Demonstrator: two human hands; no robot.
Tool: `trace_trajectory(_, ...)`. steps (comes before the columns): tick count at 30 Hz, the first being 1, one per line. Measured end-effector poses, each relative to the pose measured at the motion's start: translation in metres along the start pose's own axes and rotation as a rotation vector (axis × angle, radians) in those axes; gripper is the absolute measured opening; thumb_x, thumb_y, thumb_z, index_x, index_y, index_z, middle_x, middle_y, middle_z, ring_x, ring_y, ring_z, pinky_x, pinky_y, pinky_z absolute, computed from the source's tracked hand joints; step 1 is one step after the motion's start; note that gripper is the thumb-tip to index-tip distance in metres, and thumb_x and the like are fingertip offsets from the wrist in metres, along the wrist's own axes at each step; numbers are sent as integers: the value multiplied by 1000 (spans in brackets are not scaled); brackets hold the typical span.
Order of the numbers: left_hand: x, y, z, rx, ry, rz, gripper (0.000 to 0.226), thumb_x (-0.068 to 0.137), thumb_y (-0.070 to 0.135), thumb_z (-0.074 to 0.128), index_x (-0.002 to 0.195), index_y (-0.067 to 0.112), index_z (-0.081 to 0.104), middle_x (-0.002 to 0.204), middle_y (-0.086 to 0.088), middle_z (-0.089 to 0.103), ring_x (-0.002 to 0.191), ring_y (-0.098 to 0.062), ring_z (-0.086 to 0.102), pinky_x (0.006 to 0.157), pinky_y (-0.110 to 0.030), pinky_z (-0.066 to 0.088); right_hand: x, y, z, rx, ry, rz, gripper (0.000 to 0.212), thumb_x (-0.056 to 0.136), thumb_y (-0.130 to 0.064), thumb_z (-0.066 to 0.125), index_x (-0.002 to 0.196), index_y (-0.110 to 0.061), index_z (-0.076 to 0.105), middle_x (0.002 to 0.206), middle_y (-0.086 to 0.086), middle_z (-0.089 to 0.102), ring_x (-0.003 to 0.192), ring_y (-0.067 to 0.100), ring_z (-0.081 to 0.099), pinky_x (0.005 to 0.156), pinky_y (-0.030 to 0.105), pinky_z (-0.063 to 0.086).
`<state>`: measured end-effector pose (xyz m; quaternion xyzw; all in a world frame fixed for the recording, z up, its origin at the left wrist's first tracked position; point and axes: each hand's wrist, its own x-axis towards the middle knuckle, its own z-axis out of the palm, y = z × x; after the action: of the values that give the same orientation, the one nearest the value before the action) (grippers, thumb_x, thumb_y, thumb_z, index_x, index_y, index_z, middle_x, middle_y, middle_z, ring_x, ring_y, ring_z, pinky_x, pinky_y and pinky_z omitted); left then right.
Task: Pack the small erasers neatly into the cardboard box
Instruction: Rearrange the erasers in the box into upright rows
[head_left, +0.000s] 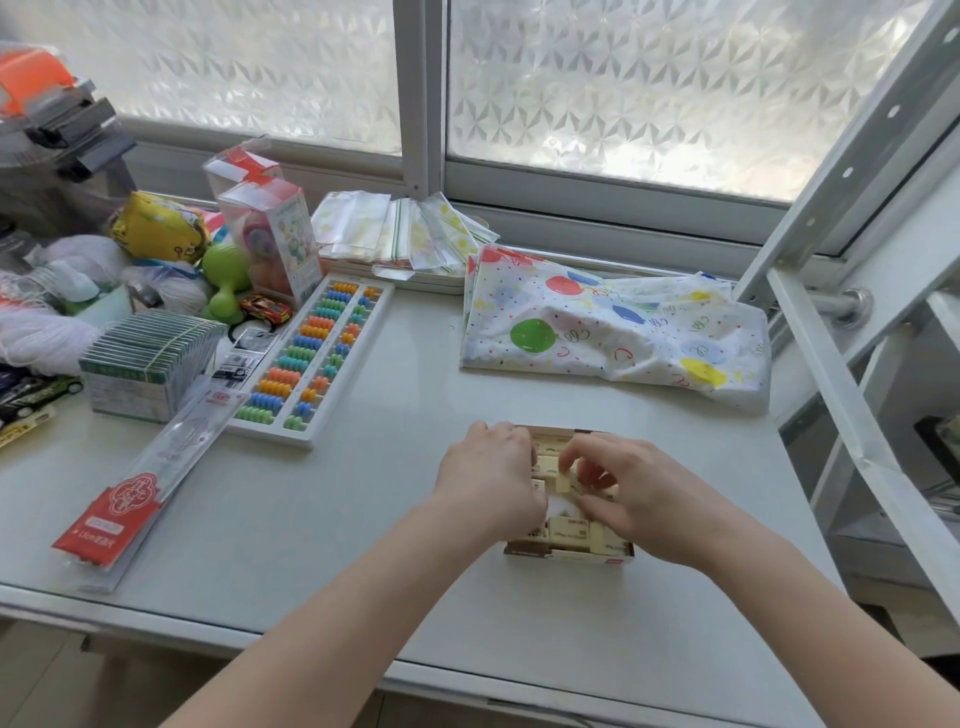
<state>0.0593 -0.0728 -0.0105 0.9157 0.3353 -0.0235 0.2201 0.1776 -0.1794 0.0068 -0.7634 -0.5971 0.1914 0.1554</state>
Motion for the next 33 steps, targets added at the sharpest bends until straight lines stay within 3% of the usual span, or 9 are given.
trace_trajectory(5, 2, 10, 10, 95, 113, -14, 36, 83, 38, 56, 110, 15, 52, 116, -2, 55, 112, -22, 45, 88, -34, 41, 0, 0, 2, 0, 20, -12, 17, 81, -20, 64, 94, -24, 55, 86, -4, 59, 80, 16, 55, 76, 32, 50)
trace_trajectory(13, -8, -2, 7, -77, 239, 85, 29, 84, 29, 47, 111, 22, 58, 111, 2, 58, 108, -17, 47, 87, -30, 40, 2, 0, 2, 21, 6, 26, 18, 81, -18, 64, 94, -25, 55, 86, -4, 59, 81, 16, 56, 77, 34, 51)
trace_trajectory(20, -13, -31, -6, -164, 123, 244, 23, 88, 30, 52, 104, 29, 69, 105, 9, 56, 104, -9, 45, 91, -23, 40, 7, -5, 5, -57, -14, 33, 16, 83, -23, 61, 97, -29, 56, 91, -6, 56, 85, 14, 52, 82, 32, 49)
trace_trajectory(28, -16, -30, -5, -198, 163, 272, 21, 83, 24, 62, 102, 25, 70, 96, 6, 60, 90, -10, 57, 78, -22, 44, 13, -16, 7, -209, -100, 73, 30, 86, -32, 57, 116, -32, 60, 94, -7, 41, 105, 17, 48, 87, 25, 37)
trace_trajectory(33, -18, -40, -9, -435, 220, 237, 14, 76, 16, 71, 89, 20, 74, 87, 10, 67, 81, -2, 61, 76, -18, 51, 14, -15, 9, -249, -42, 76, 28, 83, -23, 60, 111, -26, 60, 97, -5, 51, 106, 18, 52, 87, 25, 39)
